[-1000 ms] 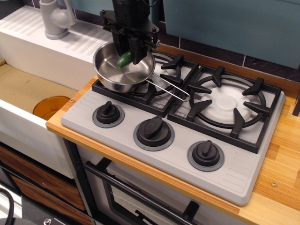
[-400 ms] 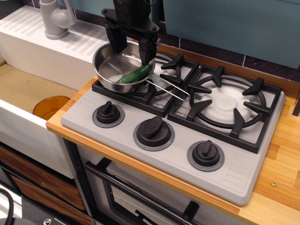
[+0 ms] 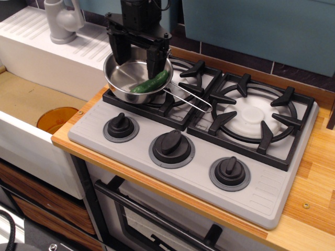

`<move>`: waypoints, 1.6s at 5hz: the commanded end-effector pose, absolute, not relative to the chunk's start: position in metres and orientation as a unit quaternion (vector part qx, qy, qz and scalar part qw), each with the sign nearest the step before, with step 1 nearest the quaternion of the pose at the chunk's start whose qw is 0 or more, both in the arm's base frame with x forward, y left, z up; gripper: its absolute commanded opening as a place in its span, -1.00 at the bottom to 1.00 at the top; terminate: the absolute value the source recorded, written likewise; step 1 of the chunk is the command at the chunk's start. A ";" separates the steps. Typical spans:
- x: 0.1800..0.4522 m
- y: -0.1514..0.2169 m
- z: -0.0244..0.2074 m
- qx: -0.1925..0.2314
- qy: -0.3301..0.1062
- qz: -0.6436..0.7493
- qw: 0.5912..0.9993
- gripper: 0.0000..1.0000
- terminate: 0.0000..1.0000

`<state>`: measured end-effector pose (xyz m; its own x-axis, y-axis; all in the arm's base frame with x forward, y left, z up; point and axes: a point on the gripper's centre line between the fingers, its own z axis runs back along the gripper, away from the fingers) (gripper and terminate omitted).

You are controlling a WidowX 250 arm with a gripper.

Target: Put pot or pan on stove and put pickle in pot or pan

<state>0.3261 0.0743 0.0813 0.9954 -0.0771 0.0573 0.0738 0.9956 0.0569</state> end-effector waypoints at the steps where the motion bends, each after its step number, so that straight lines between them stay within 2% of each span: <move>1: 0.332 0.068 0.137 0.053 -0.061 -0.028 0.996 1.00 -1.00; 2: 0.328 0.067 0.143 0.057 -0.058 -0.026 0.996 1.00 -1.00; 4: 0.331 0.068 0.176 0.062 -0.035 -0.023 0.997 1.00 -1.00; 8: 0.328 0.065 0.172 0.061 -0.041 -0.030 0.997 1.00 -1.00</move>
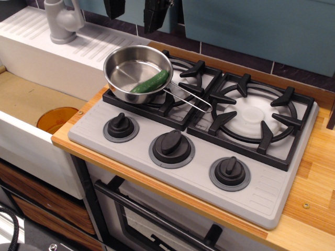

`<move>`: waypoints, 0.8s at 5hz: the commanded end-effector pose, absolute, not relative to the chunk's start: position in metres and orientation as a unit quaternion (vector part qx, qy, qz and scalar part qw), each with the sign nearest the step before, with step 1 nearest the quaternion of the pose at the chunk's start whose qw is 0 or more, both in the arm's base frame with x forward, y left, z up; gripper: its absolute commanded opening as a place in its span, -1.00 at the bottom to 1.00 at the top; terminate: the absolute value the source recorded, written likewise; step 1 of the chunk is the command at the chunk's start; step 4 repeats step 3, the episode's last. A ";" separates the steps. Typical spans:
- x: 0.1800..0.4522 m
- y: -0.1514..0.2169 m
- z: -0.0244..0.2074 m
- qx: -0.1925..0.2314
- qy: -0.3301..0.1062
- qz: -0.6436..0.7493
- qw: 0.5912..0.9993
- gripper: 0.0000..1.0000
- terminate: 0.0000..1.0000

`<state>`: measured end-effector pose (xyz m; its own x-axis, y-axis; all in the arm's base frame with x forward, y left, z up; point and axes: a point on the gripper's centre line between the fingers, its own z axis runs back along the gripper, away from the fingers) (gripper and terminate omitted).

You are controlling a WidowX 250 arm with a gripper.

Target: Put pot or pan on stove and put pickle in pot or pan

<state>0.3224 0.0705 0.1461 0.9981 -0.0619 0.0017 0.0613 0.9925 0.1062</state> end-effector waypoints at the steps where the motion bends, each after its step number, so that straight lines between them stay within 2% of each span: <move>1: 0.323 0.094 0.166 0.058 -0.050 -0.072 0.994 1.00 -1.00; 2: 0.319 0.109 0.160 0.059 -0.066 -0.085 0.992 1.00 -1.00; 3: 0.313 0.101 0.142 0.053 -0.089 -0.076 0.992 1.00 1.00; 4: 0.313 0.101 0.142 0.053 -0.089 -0.076 0.992 1.00 1.00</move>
